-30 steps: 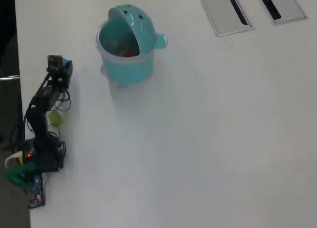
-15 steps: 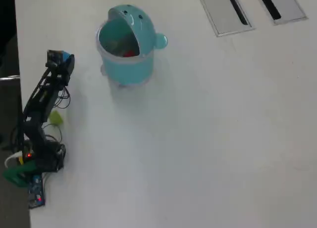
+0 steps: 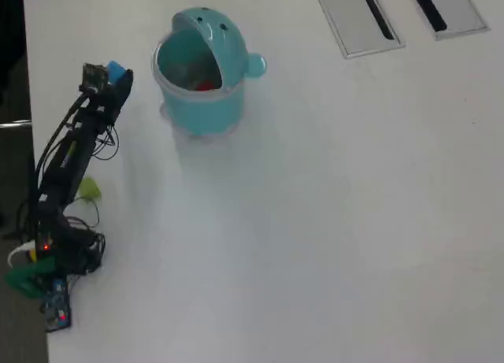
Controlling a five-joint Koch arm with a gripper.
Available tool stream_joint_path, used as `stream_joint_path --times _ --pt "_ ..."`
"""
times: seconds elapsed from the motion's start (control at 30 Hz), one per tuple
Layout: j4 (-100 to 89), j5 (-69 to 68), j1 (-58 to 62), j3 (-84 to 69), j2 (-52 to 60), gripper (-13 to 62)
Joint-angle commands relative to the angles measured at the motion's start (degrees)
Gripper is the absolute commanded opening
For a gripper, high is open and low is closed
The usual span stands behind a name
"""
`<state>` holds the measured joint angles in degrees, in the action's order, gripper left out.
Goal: Grasp RGB lego blocks and put them in the bin one by one.
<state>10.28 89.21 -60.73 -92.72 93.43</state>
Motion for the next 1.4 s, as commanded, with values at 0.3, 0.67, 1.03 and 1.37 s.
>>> stream_joint_path --times 0.3,0.67,1.03,1.37 --pt "1.8 -3.3 6.9 19.8 -1.8 24.2" --pt "0.9 -4.7 15.7 37.1 -17.2 24.2" --pt "0.8 -5.4 17.0 51.8 -30.7 27.8" --pt "1.1 -3.0 16.7 51.0 -29.3 33.1"
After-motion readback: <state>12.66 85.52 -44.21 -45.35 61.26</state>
